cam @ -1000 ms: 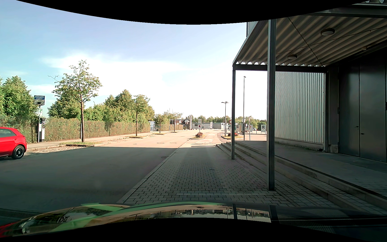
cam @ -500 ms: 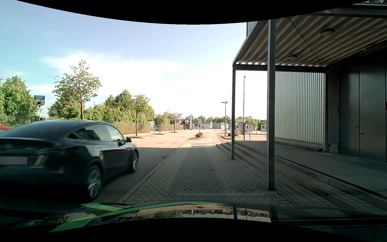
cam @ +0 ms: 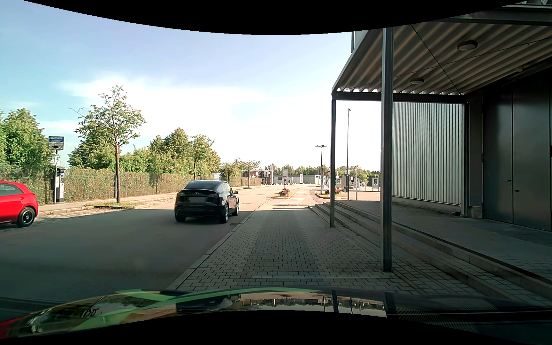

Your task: Follow the waypoints while adhering to traffic rules and regulations

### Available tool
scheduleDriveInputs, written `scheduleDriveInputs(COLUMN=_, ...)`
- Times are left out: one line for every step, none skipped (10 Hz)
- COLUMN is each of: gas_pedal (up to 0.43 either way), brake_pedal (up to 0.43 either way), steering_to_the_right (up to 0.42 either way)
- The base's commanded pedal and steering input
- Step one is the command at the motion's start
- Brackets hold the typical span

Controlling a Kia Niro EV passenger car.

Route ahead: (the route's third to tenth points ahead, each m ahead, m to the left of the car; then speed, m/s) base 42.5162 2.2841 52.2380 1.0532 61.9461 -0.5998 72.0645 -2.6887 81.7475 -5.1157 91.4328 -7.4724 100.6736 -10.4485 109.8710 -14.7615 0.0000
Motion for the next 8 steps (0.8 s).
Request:
scheduleDriveInputs(gas_pedal=0.000, brake_pedal=0.268, steering_to_the_right=-0.068)
scheduleDriveInputs(gas_pedal=0.000, brake_pedal=0.268, steering_to_the_right=-0.067)
scheduleDriveInputs(gas_pedal=0.000, brake_pedal=0.268, steering_to_the_right=-0.067)
scheduleDriveInputs(gas_pedal=0.000, brake_pedal=0.268, steering_to_the_right=-0.068)
scheduleDriveInputs(gas_pedal=0.000, brake_pedal=0.268, steering_to_the_right=-0.068)
scheduleDriveInputs(gas_pedal=0.000, brake_pedal=0.268, steering_to_the_right=-0.068)
scheduleDriveInputs(gas_pedal=0.000, brake_pedal=0.268, steering_to_the_right=-0.068)
scheduleDriveInputs(gas_pedal=0.000, brake_pedal=0.268, steering_to_the_right=-0.068)
